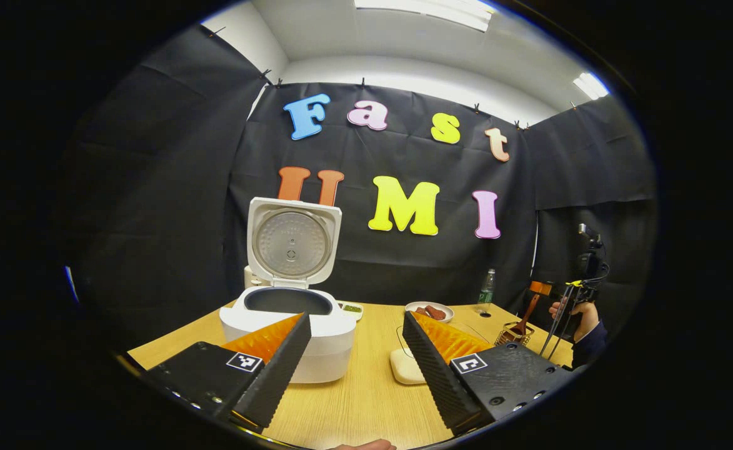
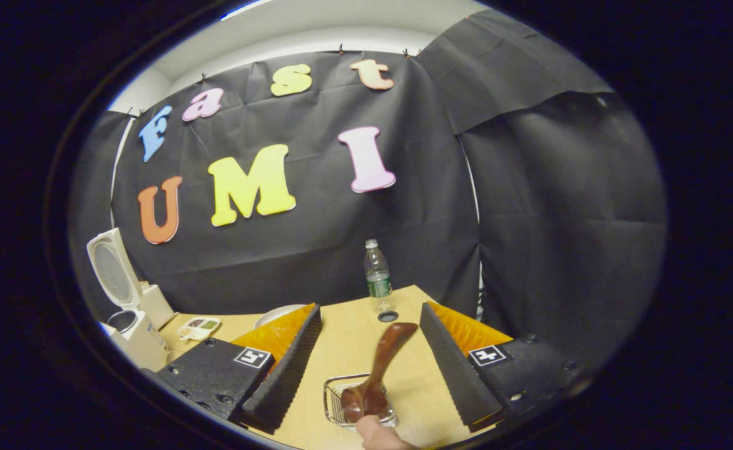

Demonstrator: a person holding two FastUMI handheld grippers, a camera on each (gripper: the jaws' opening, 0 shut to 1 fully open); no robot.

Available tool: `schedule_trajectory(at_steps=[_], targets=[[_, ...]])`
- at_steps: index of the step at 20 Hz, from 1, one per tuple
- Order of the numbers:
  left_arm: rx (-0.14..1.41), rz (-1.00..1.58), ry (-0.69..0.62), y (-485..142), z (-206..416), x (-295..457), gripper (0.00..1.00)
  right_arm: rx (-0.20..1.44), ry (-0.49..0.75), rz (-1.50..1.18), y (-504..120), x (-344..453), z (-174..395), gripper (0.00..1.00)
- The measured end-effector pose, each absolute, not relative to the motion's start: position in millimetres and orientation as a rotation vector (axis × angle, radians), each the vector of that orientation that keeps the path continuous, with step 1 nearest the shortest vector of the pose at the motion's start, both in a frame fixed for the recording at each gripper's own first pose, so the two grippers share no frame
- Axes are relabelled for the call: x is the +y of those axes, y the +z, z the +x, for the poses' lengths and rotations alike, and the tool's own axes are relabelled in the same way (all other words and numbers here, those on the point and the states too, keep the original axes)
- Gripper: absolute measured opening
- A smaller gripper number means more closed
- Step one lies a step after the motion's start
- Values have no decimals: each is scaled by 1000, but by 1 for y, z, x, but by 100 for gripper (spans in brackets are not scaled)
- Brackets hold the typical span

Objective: Close the left gripper, press the button to open the rice cooker; take a wooden spoon from the chopstick holder with the right hand, scoop a spoonful of rice and pour it into the rice cooker, then put the wooden spoon back into the chopstick holder.

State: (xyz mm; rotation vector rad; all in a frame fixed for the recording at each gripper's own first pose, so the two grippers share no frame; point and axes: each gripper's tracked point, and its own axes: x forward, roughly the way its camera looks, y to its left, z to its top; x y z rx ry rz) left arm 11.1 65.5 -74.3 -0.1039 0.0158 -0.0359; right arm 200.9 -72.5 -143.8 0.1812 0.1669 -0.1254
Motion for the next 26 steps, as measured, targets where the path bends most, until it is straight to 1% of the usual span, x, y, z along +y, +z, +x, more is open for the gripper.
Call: schedule_trajectory(at_steps=[1,2,3,4,7,8,9,10,11,12,13,15,16,19,21,22,23,24,26], targets=[[11,-104,-29,-69,9,70,94,150,-111,178,-134,-64,190,100],[5,-103,-21,-64,8,75,94,144,-99,166,-130,-55,180,100],[-1,-104,-11,-58,9,81,94,141,-81,149,-125,-47,171,96],[-9,-106,-1,-51,9,86,94,129,-56,137,-117,-37,162,100],[-9,-125,4,-36,21,90,94,96,2,118,-98,-11,139,99],[-3,-125,5,-31,25,92,94,105,13,105,-98,-6,132,96],[-3,-121,8,-26,29,95,94,110,25,91,-96,-1,125,100],[-4,-114,10,-21,33,98,94,103,38,73,-90,3,119,96],[-2,-110,13,-16,38,102,94,90,37,58,-84,4,115,100],[-3,-108,15,-11,42,103,94,78,32,45,-80,1,111,100],[-5,-105,17,-5,47,104,94,72,27,38,-77,0,108,96],[-8,-104,16,6,58,105,94,67,32,39,-74,2,101,96],[-13,-105,8,14,65,104,94,71,47,51,-75,5,96,99],[-18,-90,-19,30,89,105,94,91,125,81,-78,23,82,100],[-25,-66,2,44,107,115,94,75,146,84,-75,22,77,96],[-35,-52,5,53,116,119,94,66,156,88,-74,23,75,100],[-42,-39,5,62,126,122,94,62,166,92,-73,23,73,96],[-47,-24,13,70,136,127,94,55,176,99,-74,23,72,99],[-61,10,30,90,157,138,94,51,189,114,-76,21,69,99]])
